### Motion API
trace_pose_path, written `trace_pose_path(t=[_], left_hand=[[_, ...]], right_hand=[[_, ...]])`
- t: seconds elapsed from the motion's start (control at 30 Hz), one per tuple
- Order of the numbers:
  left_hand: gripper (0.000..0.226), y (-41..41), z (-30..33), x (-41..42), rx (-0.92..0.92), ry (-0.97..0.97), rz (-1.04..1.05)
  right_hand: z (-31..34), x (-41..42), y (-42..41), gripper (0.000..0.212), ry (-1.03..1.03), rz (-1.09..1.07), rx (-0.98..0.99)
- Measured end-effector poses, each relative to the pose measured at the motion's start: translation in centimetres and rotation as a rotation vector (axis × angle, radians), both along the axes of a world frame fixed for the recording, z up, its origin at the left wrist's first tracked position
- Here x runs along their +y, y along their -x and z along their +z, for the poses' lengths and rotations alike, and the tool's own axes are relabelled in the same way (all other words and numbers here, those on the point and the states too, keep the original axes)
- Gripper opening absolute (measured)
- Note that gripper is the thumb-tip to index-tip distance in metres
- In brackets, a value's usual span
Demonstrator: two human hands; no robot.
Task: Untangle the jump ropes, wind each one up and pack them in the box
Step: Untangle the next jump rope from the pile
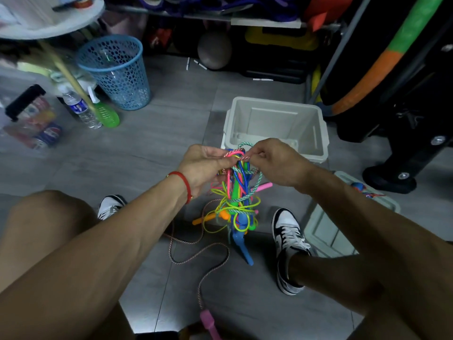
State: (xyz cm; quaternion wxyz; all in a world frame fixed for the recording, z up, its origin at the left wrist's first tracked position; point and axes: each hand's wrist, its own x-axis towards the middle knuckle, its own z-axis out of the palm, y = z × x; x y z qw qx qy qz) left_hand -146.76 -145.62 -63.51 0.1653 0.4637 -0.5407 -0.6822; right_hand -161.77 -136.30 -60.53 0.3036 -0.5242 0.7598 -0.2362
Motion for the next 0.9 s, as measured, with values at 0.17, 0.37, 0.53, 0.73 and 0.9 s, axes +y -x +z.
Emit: trace_pose_path(t=[0.17,0.37,0.53,0.73,0.9], left_hand=[[0.010,0.1,-0.7,-0.4,-0.061,0.060,0.047],[0.011,0.8,-0.8,0.5,-0.095,0.113,-0.016],[0.015,0.1,-1.4,-0.8,-0.151,0.093,-0.063],[0.029,0.0,-1.8,-1.7,-0.280,0.557,-0.185],[0.033,-0.5,-2.3,-2.1,-0.320,0.569,-0.107]], right_hand=[[2.4,0.4,0.4,0.014,0.020,-0.218,-0.569],[2.2,0.9,0.7,0.031,0.071,0.121,-0.023],[3.2,1.2,2.3,0.027,0.203,0.060,-0.631],[3.9,1.5,2.7,0.025,-0.043,0.299,0.164],[4.9,1.8,2.8,0.021,0.172,0.113,-0.633]])
